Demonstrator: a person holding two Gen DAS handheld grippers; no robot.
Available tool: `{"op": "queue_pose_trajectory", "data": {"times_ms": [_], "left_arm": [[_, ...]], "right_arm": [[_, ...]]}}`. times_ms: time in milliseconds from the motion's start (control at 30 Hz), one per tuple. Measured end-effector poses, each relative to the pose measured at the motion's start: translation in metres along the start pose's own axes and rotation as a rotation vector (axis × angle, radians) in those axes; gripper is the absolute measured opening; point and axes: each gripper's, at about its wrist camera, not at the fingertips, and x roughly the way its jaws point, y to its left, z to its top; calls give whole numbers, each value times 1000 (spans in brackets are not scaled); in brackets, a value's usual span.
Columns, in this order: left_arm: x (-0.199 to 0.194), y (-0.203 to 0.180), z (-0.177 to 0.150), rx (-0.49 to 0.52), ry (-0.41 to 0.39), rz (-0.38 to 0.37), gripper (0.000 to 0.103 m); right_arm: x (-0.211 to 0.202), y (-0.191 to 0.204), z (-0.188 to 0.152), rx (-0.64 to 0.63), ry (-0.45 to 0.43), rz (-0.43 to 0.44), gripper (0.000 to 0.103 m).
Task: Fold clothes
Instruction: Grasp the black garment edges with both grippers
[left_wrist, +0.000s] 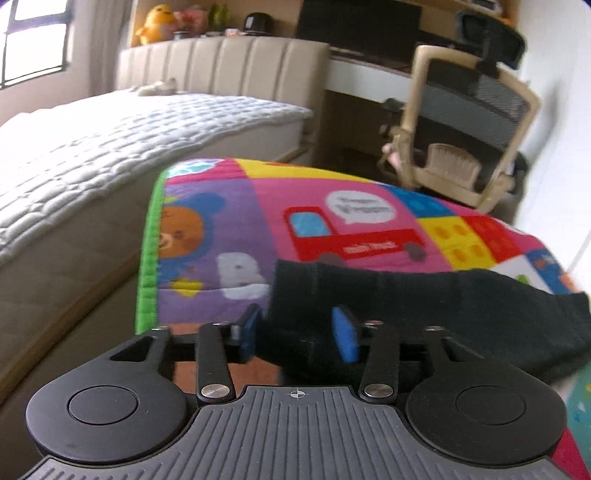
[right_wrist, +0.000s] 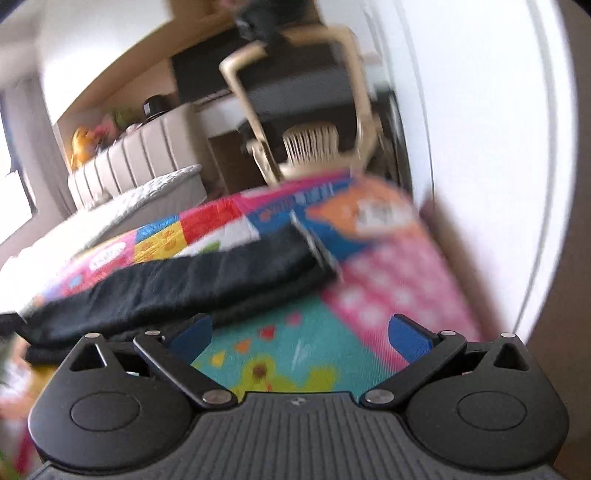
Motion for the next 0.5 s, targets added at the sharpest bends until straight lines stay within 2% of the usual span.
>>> {"op": "queue_pose_trajectory", "data": {"times_ms": [33,67,167,267,300,333,367,400,467,500], "left_arm": [[1,-1,0,2,2,-3,61],[3,-2,0,4,3,-6,66],[7,-6,0,11,8,-14,75],[11,-10,1,17,13,-23,77],[12,-11,1,19,15,-26,77],[11,-9,0,21,21,-30,77],[12,-10,-1,30,22,-36,71],[14,-10,-1,39,23,-41,60],[16,-11,-3,56,24,-53,53],[14,-11,-3,63,23,-67,50]], "right_arm": [[3,6,8,-47,-16,-26,83],[10,7,17,-50,-12,-37,76],[43,-2,36,54,46,-24,72],[82,-14,38,170,110,-33,71],[91,-17,36,200,125,-26,65],[96,-19,33,224,130,-19,54],[98,-18,31,226,131,-14,34],[96,-16,31,217,131,-5,23],[91,-15,31,215,139,29,16],[85,-16,30,214,141,40,15]]}}
